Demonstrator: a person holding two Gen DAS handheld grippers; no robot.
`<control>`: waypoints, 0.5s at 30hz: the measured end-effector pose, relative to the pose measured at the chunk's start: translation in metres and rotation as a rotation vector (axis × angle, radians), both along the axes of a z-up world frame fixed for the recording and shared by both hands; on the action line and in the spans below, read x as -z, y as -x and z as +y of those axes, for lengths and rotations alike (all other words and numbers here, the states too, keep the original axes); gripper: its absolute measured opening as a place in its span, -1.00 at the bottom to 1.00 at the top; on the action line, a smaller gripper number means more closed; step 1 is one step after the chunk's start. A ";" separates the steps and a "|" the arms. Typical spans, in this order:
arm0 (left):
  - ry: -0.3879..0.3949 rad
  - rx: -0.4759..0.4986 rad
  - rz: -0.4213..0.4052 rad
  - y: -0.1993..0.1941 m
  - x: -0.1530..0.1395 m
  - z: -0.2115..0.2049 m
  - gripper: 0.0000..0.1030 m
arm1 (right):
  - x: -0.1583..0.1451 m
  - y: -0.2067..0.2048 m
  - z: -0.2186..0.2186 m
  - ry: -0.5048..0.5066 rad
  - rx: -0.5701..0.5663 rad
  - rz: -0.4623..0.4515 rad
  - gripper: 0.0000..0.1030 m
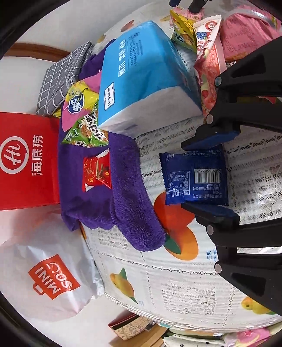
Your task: Organize snacks
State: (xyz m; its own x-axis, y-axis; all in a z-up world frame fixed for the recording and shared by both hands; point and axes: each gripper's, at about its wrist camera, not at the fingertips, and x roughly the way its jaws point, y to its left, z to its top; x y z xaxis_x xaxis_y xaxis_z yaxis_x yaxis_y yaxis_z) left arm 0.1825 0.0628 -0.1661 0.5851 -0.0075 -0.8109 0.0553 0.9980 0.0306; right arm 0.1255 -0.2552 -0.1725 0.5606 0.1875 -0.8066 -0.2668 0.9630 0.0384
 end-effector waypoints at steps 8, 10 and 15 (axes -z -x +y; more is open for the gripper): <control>0.016 0.001 -0.031 0.005 0.001 0.002 -0.12 | -0.011 -0.008 0.013 -0.074 -0.088 -0.043 0.44; 0.023 -0.002 -0.028 0.007 0.001 0.003 -0.12 | -0.003 -0.015 0.018 -0.089 -0.112 0.011 0.47; 0.026 0.008 -0.033 0.016 0.002 0.005 -0.12 | 0.016 -0.015 0.020 -0.049 -0.129 0.073 0.47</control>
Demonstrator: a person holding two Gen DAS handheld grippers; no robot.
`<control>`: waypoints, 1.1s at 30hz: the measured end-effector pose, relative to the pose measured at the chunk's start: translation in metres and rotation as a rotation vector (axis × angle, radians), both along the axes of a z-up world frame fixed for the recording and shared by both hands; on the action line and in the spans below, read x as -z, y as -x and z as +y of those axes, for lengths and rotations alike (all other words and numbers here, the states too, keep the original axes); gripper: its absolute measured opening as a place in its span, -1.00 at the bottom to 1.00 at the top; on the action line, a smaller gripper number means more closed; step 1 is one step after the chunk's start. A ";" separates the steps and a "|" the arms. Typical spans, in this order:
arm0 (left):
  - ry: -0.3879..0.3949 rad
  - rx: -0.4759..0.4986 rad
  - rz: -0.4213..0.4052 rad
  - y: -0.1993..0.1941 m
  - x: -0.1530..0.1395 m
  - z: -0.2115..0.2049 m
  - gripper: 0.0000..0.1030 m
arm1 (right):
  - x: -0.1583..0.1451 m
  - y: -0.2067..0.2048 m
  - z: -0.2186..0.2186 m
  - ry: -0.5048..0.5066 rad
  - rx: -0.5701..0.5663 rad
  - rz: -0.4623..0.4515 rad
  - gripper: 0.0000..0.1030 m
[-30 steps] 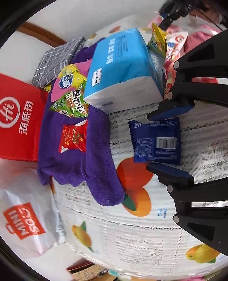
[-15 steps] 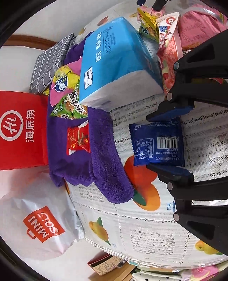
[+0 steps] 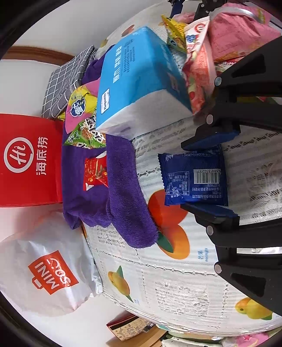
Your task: Organize snacks
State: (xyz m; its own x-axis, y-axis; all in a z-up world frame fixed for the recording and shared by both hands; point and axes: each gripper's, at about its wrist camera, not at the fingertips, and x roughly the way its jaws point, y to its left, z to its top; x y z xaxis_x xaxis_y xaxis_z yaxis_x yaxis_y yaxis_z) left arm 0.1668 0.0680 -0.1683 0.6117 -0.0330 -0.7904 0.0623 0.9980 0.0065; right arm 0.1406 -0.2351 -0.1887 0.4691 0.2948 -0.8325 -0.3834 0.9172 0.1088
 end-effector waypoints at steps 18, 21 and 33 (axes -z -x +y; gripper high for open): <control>0.097 0.006 0.042 0.012 -0.004 0.009 -0.18 | 0.003 0.002 -0.005 -0.014 0.029 -0.069 0.30; 0.140 0.007 0.056 0.015 -0.006 0.013 -0.19 | 0.002 0.002 -0.010 -0.026 0.043 -0.070 0.18; 0.174 -0.005 0.032 0.025 -0.027 0.020 -0.19 | -0.015 0.016 -0.017 -0.088 0.046 -0.084 0.12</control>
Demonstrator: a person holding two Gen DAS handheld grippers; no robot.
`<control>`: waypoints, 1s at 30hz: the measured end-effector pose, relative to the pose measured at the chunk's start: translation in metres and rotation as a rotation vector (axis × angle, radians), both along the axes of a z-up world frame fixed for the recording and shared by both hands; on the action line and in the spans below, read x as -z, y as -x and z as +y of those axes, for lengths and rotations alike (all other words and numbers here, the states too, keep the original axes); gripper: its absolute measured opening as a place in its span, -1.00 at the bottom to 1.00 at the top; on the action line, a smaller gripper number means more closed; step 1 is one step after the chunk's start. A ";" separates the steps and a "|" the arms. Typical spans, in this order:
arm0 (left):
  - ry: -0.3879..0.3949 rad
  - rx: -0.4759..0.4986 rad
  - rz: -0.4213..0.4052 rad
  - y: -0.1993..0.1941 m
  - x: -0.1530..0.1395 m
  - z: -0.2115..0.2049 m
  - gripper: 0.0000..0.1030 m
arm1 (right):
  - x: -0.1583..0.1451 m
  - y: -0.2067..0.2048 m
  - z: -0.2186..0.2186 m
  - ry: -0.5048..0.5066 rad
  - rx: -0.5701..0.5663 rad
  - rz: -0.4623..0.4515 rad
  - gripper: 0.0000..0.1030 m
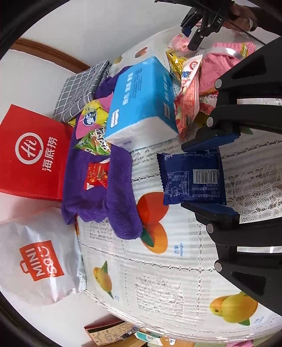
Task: Organize snacks
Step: 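Carry the blue packet with left tool while right tool carries peach packet to towel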
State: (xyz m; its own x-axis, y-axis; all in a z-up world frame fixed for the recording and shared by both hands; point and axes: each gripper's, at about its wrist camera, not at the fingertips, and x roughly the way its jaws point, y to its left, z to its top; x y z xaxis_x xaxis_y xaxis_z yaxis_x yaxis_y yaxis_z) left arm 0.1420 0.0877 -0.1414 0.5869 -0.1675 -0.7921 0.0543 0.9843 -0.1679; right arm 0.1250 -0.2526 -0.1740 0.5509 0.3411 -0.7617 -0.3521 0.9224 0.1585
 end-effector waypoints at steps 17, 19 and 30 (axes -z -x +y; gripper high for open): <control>0.082 0.078 -0.055 0.004 -0.042 -0.029 -0.19 | -0.055 0.000 0.021 -0.006 -0.004 -0.119 0.12; 0.079 0.086 -0.063 0.003 -0.047 -0.034 -0.19 | -0.063 -0.002 0.028 -0.014 -0.015 -0.135 0.12; 0.068 0.134 -0.109 -0.016 -0.077 -0.052 -0.19 | -0.093 -0.031 0.061 -0.028 -0.038 -0.180 0.12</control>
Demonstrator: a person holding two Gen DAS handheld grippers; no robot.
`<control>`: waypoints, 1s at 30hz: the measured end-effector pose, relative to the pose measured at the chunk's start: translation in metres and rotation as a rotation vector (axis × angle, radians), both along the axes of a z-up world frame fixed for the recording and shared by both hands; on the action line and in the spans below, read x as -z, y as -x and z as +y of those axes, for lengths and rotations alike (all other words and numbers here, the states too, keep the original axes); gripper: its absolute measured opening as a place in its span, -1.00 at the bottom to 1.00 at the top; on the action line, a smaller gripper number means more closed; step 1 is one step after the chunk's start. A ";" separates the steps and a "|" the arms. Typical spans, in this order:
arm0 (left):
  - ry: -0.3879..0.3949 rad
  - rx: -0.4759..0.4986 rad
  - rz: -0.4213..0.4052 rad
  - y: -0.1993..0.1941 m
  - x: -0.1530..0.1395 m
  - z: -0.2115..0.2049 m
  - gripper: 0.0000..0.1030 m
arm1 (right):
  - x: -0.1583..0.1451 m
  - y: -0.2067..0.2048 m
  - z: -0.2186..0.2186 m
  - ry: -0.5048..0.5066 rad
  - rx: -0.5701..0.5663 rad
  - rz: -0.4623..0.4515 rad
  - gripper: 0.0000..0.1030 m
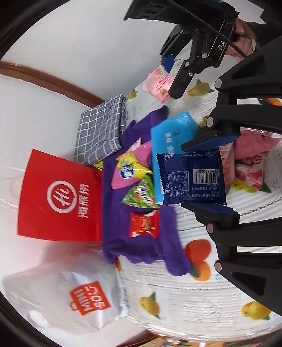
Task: Organize snacks
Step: 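Carry the blue packet with left tool while right tool carries peach packet to towel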
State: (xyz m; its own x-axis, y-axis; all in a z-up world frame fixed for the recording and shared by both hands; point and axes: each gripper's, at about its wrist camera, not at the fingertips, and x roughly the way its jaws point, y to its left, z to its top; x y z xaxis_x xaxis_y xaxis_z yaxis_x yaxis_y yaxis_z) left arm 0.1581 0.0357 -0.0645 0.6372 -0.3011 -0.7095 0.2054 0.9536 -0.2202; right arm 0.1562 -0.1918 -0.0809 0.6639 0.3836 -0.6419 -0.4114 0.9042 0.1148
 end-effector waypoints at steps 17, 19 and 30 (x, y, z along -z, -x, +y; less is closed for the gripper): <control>-0.009 -0.079 -0.052 -0.069 -0.039 0.007 -0.19 | -0.034 -0.077 0.017 -0.050 0.060 -0.046 0.12; -0.020 -0.084 -0.060 -0.078 -0.043 0.007 -0.19 | -0.040 -0.090 0.018 -0.070 0.055 -0.044 0.12; 0.018 -0.130 -0.023 -0.136 -0.033 0.026 -0.18 | -0.046 -0.150 0.031 -0.048 0.035 -0.052 0.12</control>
State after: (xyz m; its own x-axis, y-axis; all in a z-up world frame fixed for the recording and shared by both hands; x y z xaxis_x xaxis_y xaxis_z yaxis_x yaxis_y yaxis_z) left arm 0.2942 0.0619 -0.0312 0.6875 -0.2276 -0.6895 0.0859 0.9684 -0.2341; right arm 0.3057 -0.1612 -0.0344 0.7094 0.3891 -0.5877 -0.3859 0.9122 0.1382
